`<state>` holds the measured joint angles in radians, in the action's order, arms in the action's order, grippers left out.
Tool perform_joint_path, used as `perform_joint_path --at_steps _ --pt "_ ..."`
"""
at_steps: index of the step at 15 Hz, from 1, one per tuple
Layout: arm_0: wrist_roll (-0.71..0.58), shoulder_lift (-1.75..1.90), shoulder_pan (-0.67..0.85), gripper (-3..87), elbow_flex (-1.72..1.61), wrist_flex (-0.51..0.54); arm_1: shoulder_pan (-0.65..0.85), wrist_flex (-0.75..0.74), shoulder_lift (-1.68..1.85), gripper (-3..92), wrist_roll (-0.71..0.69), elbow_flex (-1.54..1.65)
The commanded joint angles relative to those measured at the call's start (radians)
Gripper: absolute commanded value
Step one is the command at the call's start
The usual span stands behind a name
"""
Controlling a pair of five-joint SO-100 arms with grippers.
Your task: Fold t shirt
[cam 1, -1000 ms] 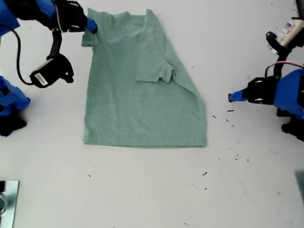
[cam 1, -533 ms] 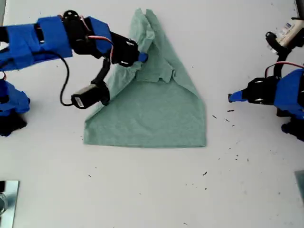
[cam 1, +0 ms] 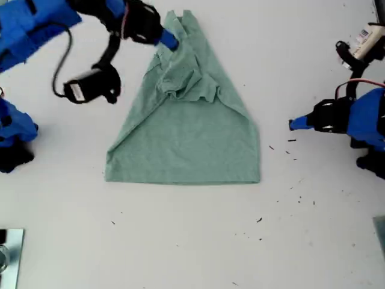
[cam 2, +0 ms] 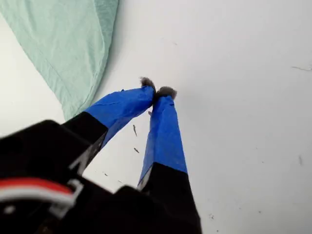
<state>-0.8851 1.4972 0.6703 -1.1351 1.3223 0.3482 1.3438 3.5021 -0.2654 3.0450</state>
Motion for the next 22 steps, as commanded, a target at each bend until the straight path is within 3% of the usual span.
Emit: perform_joint_path --at_steps 1,3,4,6,7,10,13,16,19,22 --pt "0.069 0.423 0.061 2.6 -0.391 -0.012 -0.002 -0.018 0.003 2.3 0.008 0.066" --pt "0.133 0.857 0.121 -0.1 -1.106 -0.278 0.002 -0.018 0.003 2.3 0.009 0.066" --pt "0.186 1.022 0.127 -0.2 -1.364 -0.344 0.002 -0.018 0.003 2.3 0.008 0.066" --pt "0.426 1.261 -0.071 -0.2 -1.709 -0.508 0.003 -0.018 0.003 2.3 0.008 0.066" --pt "0.52 1.384 -0.132 -0.2 -1.845 -0.541 0.003 -0.018 0.003 2.3 0.006 0.066" --pt "0.589 1.687 -0.19 -0.2 -2.017 -0.476 -0.017 0.017 0.003 2.3 0.032 0.048" --pt "0.583 1.713 -0.175 -0.2 -2.033 -0.477 -0.057 0.114 -0.049 2.3 0.049 -0.163" --pt "0.575 1.827 -0.173 -0.2 -2.062 -0.442 -0.156 0.149 -0.716 23.4 0.009 -0.741" --pt "0.574 1.879 -0.173 -0.2 -2.074 -0.42 -0.255 0.179 -1.088 37.3 -0.005 -1.078" --pt "0.568 1.881 -0.173 -0.2 -2.074 -0.422 -0.311 0.281 -1.324 37.4 0.029 -1.285"
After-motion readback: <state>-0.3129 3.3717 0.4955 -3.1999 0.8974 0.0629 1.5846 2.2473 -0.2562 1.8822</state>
